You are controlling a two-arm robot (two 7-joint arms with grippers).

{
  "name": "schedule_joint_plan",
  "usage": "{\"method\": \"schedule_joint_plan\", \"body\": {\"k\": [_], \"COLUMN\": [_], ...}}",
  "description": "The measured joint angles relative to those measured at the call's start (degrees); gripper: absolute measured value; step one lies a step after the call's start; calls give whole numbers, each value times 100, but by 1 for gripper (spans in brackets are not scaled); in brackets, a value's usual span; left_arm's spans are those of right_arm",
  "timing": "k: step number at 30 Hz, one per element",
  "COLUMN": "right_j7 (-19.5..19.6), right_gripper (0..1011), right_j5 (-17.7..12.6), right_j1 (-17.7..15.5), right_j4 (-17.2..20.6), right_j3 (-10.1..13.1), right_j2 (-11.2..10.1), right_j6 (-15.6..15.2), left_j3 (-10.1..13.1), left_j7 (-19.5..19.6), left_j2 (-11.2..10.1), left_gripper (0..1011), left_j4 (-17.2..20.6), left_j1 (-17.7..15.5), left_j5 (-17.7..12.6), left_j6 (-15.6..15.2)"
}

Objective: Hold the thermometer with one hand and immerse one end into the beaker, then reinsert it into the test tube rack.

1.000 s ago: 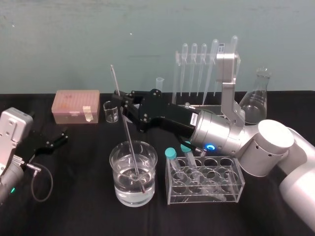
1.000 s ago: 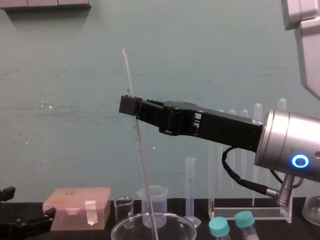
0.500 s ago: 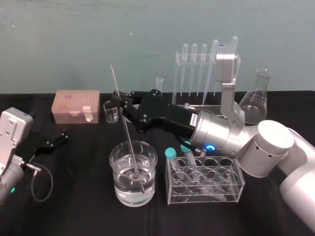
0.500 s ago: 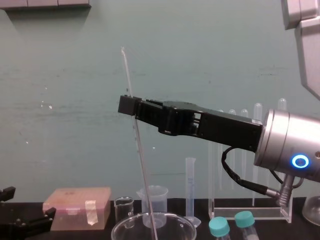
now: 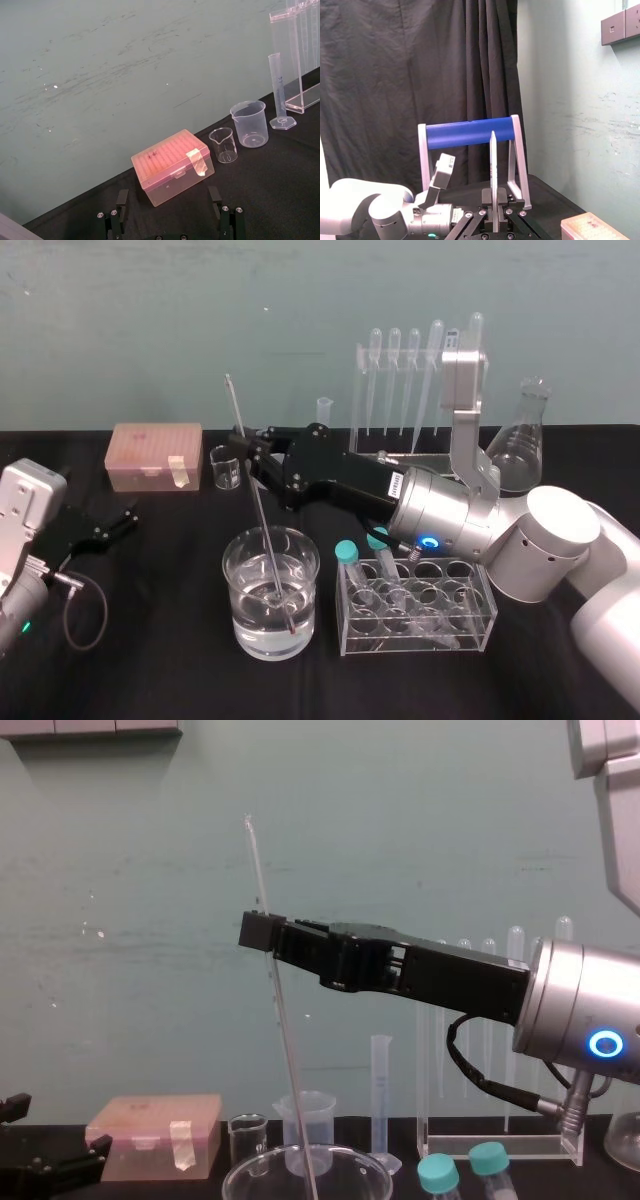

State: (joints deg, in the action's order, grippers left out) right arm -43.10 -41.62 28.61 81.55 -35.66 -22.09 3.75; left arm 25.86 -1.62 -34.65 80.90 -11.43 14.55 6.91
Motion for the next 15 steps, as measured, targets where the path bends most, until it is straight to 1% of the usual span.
{"method": "schedule_joint_plan", "body": {"k": [15], "right_j7": [-2], "right_gripper": [56], "right_j5": [-7], "right_j1": [0], "right_j4": [10], "right_j3": [7], "right_j2": [-6], "right_j6": [3], "left_j3": [0], "left_j7": [0], "left_j2": [0], "left_gripper": [1008], "left_j4": [0], "left_j1": [0], "left_j5": [0], "left_j6": [0]}}
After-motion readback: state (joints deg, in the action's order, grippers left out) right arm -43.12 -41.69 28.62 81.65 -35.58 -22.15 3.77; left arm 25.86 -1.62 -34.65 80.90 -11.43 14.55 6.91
